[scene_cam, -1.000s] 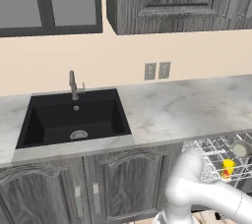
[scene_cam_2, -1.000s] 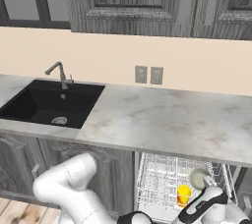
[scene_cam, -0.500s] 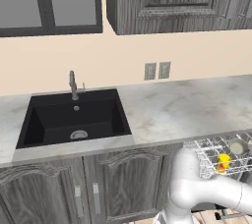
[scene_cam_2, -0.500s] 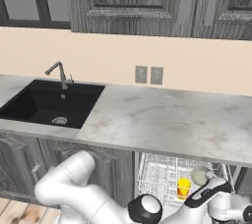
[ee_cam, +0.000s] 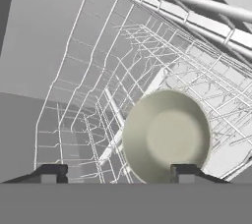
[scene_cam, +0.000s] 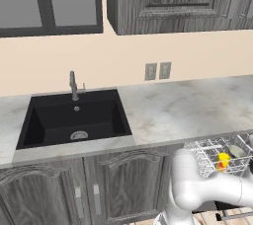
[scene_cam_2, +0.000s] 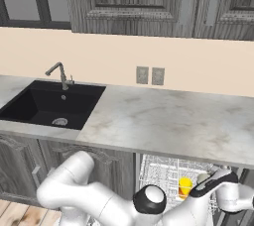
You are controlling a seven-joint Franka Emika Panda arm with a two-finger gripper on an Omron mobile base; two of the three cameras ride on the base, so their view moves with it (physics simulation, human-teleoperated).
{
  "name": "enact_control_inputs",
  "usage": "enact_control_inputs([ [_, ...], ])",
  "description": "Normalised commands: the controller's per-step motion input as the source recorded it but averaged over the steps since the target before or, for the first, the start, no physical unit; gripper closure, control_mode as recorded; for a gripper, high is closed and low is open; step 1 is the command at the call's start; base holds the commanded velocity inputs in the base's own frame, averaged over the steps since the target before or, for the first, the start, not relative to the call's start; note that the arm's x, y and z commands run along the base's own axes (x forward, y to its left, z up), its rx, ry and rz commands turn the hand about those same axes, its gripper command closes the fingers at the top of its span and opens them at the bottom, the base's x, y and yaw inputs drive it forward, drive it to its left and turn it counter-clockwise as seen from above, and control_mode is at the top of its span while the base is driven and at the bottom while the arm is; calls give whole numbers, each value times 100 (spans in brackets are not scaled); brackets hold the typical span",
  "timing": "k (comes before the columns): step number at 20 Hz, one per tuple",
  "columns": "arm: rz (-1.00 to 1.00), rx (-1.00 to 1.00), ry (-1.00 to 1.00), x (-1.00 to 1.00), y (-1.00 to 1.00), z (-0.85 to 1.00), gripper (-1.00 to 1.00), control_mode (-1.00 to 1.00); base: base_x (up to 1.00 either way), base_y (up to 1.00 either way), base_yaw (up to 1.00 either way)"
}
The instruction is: Pick up the cup and bowl from the counter, place them in the dishwasher, and close the dishwasher door.
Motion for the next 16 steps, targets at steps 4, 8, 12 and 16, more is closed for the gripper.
enact_control_inputs([
  [4, 1, -1, -1, -3, -9, 0, -100, -100, 0, 0, 0],
  [8, 0, -4, 0, 0, 7, 11, -100, -100, 0, 0, 0],
  [12, 0, -10, -2, -7, 32, 9, -100, -100, 0, 0, 0],
  [16, 0, -11, -4, -26, 36, 0, -100, -100, 0, 0, 0],
])
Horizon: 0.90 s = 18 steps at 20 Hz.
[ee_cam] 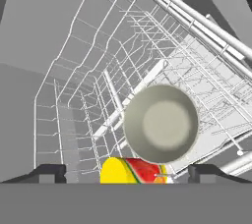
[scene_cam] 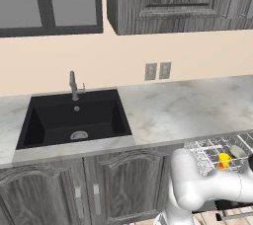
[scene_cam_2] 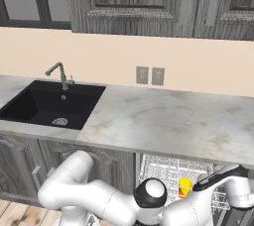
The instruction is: Pick up the cup and bowl from the counter, place them in the dishwasher, and close the dishwasher door.
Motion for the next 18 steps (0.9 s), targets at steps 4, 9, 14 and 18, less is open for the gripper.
enact_control_inputs([
  [4, 0, -10, -5, -30, 36, 0, -100, -100, 0, 0, 0],
  [9, 0, -9, -5, -20, 29, 0, -100, -100, 0, 0, 0],
  [14, 0, -8, -5, -21, 21, 0, -100, -100, 0, 0, 0],
  [18, 0, -6, -6, -31, 19, 0, -100, -100, 0, 0, 0],
])
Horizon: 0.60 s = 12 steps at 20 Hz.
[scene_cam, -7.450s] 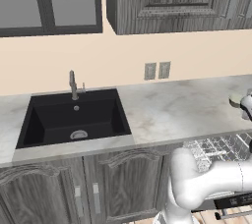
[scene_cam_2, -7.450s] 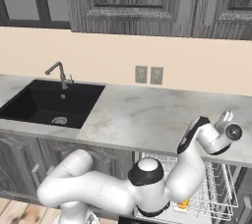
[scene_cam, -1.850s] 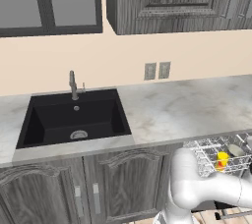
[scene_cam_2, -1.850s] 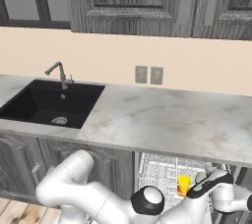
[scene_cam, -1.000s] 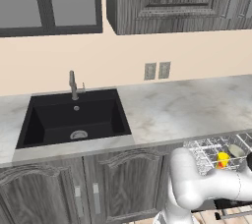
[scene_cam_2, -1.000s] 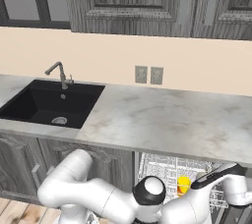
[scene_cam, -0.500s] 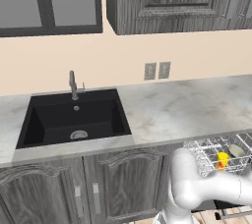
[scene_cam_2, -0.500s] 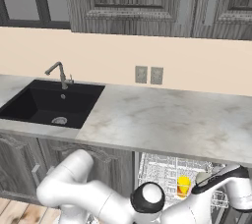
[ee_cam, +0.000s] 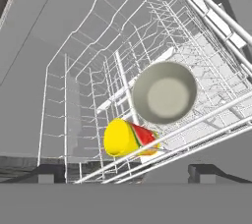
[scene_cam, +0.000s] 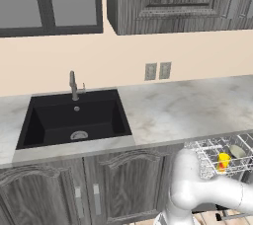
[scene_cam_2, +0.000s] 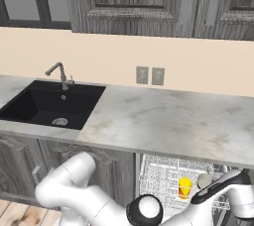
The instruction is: Pick up the cup and bowl from the counter, place them in the dishwasher, and close the dishwasher door.
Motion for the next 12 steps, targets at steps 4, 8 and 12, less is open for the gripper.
enact_control_inputs([
  [4, 0, -8, -7, -40, 38, 0, -100, -100, 0, 0, 0],
  [8, 0, -10, -6, -40, 54, 0, -100, -100, 0, 0, 0],
  [12, 0, -9, -6, -38, 65, 0, -100, -100, 0, 0, 0],
])
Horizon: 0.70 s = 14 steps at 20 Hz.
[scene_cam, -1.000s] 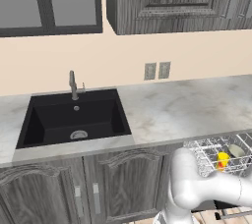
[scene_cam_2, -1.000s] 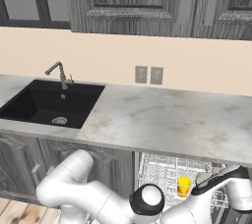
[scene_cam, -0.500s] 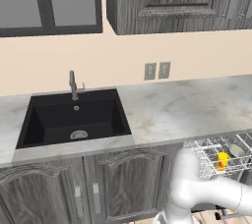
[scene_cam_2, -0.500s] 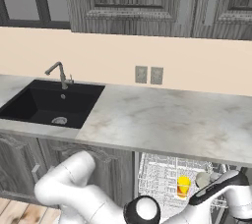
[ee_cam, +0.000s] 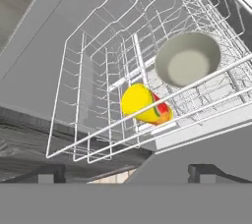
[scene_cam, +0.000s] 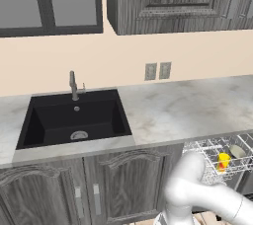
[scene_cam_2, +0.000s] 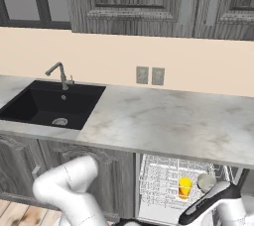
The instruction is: Pick up the cup and bowl from the counter, place them in the dishwasher, and close the dishwasher door.
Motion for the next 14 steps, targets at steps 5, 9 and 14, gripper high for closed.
enact_control_inputs([
  [5, 0, -5, -6, -39, 58, 0, -100, -100, 0, 0, 0],
  [9, 0, -5, -7, -41, 49, 0, -100, -100, 0, 0, 0],
  [14, 0, -4, -9, -53, 15, 6, -100, -100, 0, 0, 0],
])
